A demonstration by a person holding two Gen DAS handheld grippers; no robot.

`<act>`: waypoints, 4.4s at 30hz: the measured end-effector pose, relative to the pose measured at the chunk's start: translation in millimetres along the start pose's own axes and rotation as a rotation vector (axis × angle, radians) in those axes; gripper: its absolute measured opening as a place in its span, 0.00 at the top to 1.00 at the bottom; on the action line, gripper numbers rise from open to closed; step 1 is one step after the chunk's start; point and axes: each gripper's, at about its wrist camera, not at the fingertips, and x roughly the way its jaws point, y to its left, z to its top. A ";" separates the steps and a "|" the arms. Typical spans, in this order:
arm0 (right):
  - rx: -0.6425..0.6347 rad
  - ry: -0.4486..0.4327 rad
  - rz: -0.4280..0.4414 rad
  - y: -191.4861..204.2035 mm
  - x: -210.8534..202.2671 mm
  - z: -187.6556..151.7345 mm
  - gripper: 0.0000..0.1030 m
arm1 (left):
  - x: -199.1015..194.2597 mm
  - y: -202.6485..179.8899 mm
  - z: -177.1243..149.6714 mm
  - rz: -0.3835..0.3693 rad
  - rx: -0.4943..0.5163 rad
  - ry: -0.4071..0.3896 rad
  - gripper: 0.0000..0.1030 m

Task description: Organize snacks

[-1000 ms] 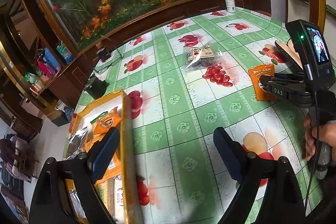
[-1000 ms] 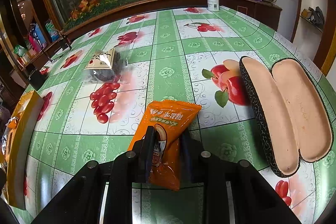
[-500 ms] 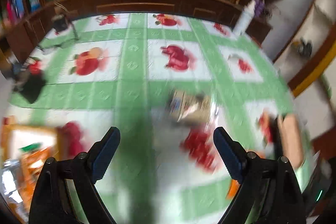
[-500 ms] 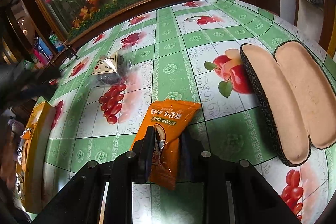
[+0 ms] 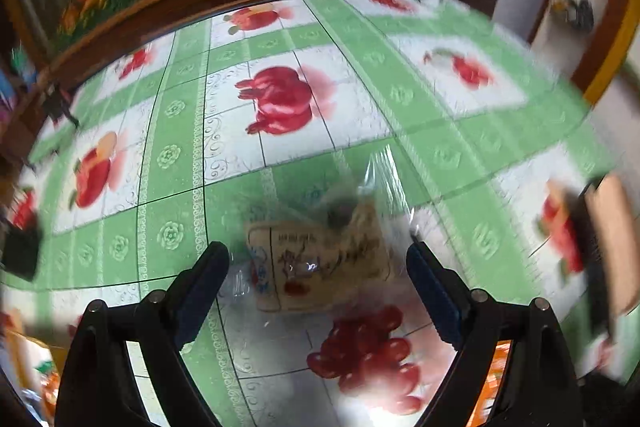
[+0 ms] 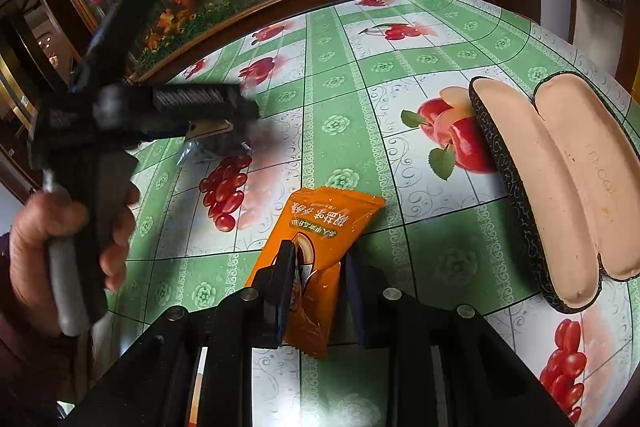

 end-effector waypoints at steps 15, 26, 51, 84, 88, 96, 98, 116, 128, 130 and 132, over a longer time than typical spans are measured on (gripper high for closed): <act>-0.028 -0.027 0.000 2.3 1.6 -2.1 0.79 | -68.3 9.7 -55.3 -0.136 -0.042 -0.065 0.50; -0.052 -0.059 0.009 10.2 -3.7 -6.7 0.79 | -142.0 87.6 -115.7 -0.419 -0.342 -0.098 0.52; -0.255 0.038 0.305 183.9 -19.2 -37.2 0.79 | -237.3 242.7 -313.6 -0.093 -0.634 -0.208 0.89; -0.462 0.048 0.273 326.5 -10.4 -58.7 0.50 | -277.4 220.7 -353.6 0.438 -0.517 -0.302 0.11; -0.453 0.023 0.252 308.2 -28.4 -72.8 0.44 | -284.0 211.6 -353.2 0.441 -0.515 -0.316 0.11; -0.453 0.012 0.208 279.2 -54.9 -108.5 0.43 | -296.2 186.1 -351.8 0.444 -0.484 -0.352 0.06; -0.460 0.000 0.198 275.6 -60.7 -116.3 0.43 | -298.7 178.4 -351.3 0.444 -0.476 -0.360 0.06; -0.490 -0.162 0.155 251.1 -108.0 -151.4 0.31 | -330.9 123.6 -349.1 0.611 -0.439 -0.551 0.00; -0.503 -0.142 0.164 246.1 -104.2 -163.3 0.31 | -299.9 129.6 -342.6 0.454 -0.472 -0.448 0.00; -0.509 -0.139 0.161 246.4 -102.7 -164.7 0.31 | -297.0 127.9 -343.7 0.458 -0.471 -0.438 0.00; -0.514 -0.133 0.159 247.7 -100.9 -166.7 0.31 | -294.5 128.6 -345.5 0.462 -0.474 -0.430 0.00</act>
